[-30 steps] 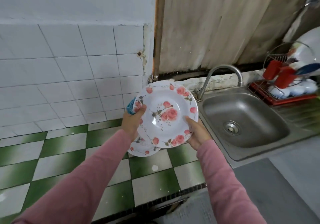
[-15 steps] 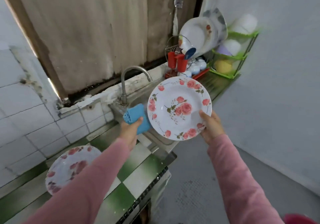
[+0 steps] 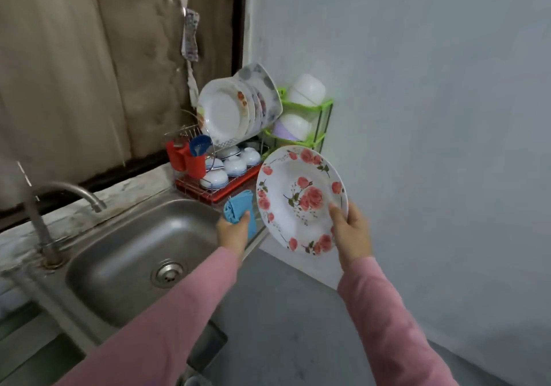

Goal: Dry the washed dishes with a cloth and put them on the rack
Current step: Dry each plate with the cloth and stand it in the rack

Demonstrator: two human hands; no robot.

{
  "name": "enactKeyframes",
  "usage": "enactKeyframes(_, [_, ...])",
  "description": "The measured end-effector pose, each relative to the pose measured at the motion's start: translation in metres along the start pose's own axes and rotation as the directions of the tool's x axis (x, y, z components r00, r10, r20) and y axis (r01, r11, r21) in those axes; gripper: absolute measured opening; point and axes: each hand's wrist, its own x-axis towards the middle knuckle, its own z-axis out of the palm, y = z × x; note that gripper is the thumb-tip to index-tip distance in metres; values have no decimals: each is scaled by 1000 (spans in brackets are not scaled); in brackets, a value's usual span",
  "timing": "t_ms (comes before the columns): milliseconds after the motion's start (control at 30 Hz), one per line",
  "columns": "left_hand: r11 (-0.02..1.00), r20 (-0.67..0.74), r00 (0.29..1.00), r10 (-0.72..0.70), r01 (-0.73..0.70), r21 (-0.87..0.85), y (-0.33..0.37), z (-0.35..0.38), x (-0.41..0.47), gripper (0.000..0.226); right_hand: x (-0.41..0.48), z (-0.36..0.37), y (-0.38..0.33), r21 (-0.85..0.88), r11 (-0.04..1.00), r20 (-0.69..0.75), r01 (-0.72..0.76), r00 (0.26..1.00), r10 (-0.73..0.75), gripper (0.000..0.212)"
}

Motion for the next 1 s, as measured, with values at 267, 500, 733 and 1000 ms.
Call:
enactKeyframes(267, [997,-49,995,83,-83,7,4,98,46,36,108,-7,10,-22,994,55,109,993,-108,23])
enactKeyframes(500, [959,-243,932,270,-238,153,38,124,136,36,198,58,38,5,976,155,219,964,-218,28])
enactKeyframes(733, [921,-382,838,389,-357,156,90,152,247,35,301,139,34,59,915,276,399,874,-399,34])
enactKeyframes(1000, [873,-521,704,483,-436,220,130,159,335,39,393,238,22,67,910,484,408,784,-388,41])
